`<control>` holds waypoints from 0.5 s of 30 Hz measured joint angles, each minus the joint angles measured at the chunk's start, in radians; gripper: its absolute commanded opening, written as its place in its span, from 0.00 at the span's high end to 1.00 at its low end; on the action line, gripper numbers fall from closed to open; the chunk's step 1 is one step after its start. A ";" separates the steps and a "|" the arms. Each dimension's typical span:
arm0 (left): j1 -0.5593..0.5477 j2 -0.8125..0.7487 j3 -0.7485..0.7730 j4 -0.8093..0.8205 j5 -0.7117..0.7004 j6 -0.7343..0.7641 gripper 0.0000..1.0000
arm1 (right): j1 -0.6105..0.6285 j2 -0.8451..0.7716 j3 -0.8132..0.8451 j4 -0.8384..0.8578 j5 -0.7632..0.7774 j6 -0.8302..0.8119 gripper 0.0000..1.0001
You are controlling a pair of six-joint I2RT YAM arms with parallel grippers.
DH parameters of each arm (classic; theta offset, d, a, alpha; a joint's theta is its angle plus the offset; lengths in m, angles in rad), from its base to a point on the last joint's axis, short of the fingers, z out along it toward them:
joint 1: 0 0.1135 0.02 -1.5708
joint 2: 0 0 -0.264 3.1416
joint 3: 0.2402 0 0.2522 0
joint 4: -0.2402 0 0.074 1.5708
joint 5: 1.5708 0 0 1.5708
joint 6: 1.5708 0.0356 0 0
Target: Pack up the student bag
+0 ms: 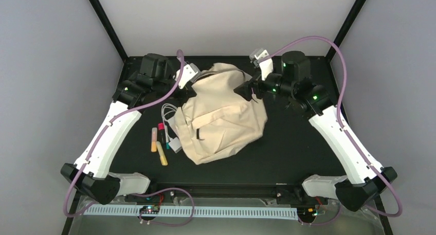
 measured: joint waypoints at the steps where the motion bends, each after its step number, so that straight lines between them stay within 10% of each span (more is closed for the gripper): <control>1: 0.000 0.002 -0.007 -0.001 -0.010 -0.022 0.98 | -0.004 -0.009 -0.023 0.021 0.040 0.030 0.00; 7: 0.006 0.004 -0.071 0.023 -0.047 -0.160 0.98 | -0.005 -0.065 -0.172 0.082 0.176 0.150 0.06; 15: 0.013 0.066 -0.132 0.115 -0.080 -0.238 0.98 | 0.129 -0.080 -0.407 0.264 0.127 0.293 0.57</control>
